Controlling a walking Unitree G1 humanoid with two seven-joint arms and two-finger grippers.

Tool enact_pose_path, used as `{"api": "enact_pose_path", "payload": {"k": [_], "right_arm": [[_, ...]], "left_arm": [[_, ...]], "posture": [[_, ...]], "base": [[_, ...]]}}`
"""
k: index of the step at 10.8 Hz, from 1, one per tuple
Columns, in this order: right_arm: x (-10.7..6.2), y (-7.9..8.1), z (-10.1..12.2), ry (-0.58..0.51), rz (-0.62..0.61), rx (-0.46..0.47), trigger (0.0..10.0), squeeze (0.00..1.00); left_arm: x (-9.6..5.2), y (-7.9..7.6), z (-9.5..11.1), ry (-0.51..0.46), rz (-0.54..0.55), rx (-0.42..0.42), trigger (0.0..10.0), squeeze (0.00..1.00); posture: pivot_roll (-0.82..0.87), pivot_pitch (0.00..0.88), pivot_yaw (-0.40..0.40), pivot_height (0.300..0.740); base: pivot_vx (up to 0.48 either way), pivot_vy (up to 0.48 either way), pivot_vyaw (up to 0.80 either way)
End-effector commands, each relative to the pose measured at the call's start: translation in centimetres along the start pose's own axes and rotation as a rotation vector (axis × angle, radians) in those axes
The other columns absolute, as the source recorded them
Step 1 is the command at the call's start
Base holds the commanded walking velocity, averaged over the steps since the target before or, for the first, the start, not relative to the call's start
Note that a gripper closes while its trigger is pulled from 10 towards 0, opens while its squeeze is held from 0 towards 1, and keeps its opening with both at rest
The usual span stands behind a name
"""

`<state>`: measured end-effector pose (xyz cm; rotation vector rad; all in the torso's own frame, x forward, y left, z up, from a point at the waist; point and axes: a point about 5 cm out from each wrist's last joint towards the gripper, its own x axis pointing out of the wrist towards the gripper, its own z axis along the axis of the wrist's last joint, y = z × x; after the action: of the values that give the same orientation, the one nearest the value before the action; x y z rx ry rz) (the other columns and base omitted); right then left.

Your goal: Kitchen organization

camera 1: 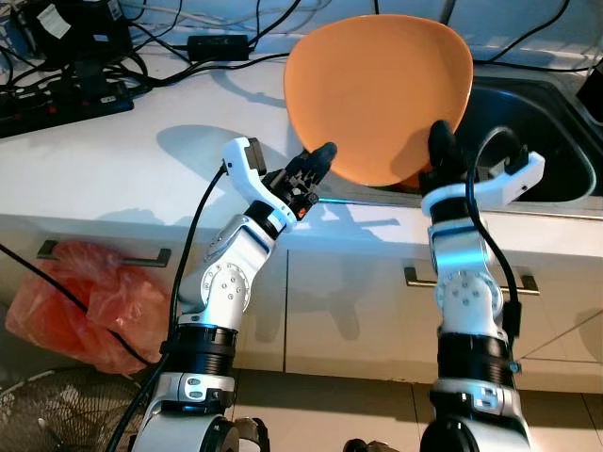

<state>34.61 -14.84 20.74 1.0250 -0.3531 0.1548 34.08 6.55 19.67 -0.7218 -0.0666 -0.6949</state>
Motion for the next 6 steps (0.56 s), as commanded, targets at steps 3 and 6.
{"api": "enact_pose_path", "payload": {"k": [3,6], "right_arm": [[0.82,0.10,0.98,-0.054,-0.027,0.044,0.0,0.00],[1.07,0.08,1.18,-0.068,-0.045,0.101,0.0,0.00]], "left_arm": [[0.12,-1.03,0.01,0.017,-0.061,0.056,10.0,0.00],[0.21,-1.11,-0.42,0.040,-0.060,0.079,10.0,0.00]], "posture": [[0.10,0.051,0.000,0.740],[0.10,0.051,0.000,0.740]], "base": [[0.000,0.000,0.00],[0.000,0.000,0.00]]}}
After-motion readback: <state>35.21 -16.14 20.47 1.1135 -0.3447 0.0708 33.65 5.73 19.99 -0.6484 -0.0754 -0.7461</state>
